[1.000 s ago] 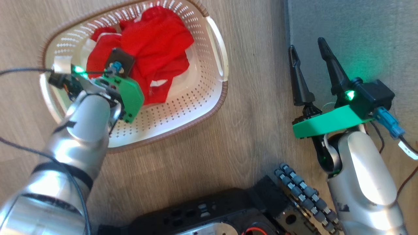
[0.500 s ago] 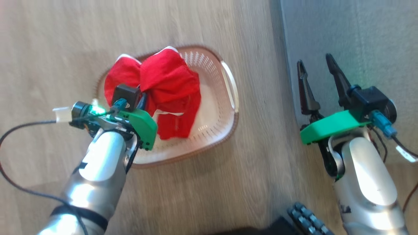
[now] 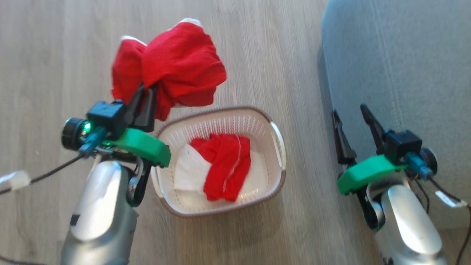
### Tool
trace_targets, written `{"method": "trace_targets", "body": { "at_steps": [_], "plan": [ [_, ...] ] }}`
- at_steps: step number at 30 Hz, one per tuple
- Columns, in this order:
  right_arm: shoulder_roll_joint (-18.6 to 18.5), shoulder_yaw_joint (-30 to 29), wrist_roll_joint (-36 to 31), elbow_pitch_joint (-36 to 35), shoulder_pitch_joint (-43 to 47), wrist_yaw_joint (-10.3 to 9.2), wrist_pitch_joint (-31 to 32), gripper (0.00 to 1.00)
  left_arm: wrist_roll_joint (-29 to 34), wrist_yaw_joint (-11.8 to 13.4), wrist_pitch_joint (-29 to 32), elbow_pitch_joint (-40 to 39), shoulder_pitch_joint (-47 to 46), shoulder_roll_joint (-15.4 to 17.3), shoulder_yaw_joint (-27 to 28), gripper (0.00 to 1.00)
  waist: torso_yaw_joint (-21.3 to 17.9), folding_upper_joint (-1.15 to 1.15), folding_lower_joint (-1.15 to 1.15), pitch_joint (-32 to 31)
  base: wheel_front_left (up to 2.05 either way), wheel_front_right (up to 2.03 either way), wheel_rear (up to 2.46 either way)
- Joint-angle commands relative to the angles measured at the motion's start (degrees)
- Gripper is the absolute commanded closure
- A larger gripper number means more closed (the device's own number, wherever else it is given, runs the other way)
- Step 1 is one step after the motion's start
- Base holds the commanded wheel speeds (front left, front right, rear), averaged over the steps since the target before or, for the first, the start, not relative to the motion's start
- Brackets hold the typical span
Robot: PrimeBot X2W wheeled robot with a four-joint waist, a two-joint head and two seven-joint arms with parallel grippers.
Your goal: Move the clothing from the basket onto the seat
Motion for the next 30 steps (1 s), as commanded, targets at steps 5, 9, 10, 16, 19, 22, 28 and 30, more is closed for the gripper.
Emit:
{"method": "trace_targets", "body": {
  "at_steps": [5, 9, 10, 16, 19, 22, 28, 30],
  "plan": [
    [-0.31, 1.16, 0.87, -1.23, 2.61, -0.02, -0.29, 0.0, 0.03, -0.98, -0.62, -10.02, 2.99, 0.0, 4.92, 1.0, 2.08, -0.01, 0.01, -7.77, 0.0, 0.0, 0.0],
    [-0.31, 1.09, 1.25, -0.86, 4.51, -0.02, -0.29, 0.0, -2.89, -0.42, -0.62, -15.95, 5.18, -0.08, 6.67, 1.0, 2.26, -0.01, 0.01, -10.42, 0.0, 0.0, 0.0],
    [-0.31, 1.1, 1.22, -0.78, 4.97, -0.02, -0.29, 0.0, -3.84, -0.19, -0.62, -17.39, 5.62, -0.09, 6.96, 1.0, 2.3, -0.01, 0.01, -11.03, 0.0, 0.0, 0.0],
    [-0.31, 1.71, 1.54, -0.81, 7.11, -0.02, -0.29, 0.0, -6.11, 0.04, -0.62, -25.97, 7.44, -0.1, 7.06, 1.0, 2.34, -0.01, 0.01, -13.43, 0.0, 0.0, 0.0],
    [-0.31, 1.71, 1.8, -0.86, 7.98, -0.02, -0.29, 0.0, -4.09, -0.98, -0.62, -28.72, 8.07, -0.11, 4.64, 1.0, 2.51, -0.01, 0.01, -14.35, 0.0, 0.0, 0.0],
    [-0.31, 2.08, 1.95, -0.89, 8.57, -0.02, -0.29, 0.0, -4.24, -1.69, -0.62, -30.91, 8.88, -0.11, 1.5, 1.0, 2.5, -0.01, 0.01, -14.98, 0.0, 0.0, 0.0],
    [-0.31, 2.58, 2.35, -1.23, 9.03, -0.02, -0.29, 0.0, -4.38, -3.93, -0.62, -30.53, 11.07, -0.11, -5.7, 1.0, 2.4, -0.01, 0.01, -15.23, 0.0, 0.0, 0.0],
    [-0.31, 2.91, 2.3, -1.17, 9.13, -0.02, -0.29, 0.0, -4.95, -4.33, -0.62, -29.99, 11.77, -0.11, -7.35, 1.0, 2.28, -0.01, 0.01, -15.29, 0.0, 0.0, 0.0]
  ]
}}
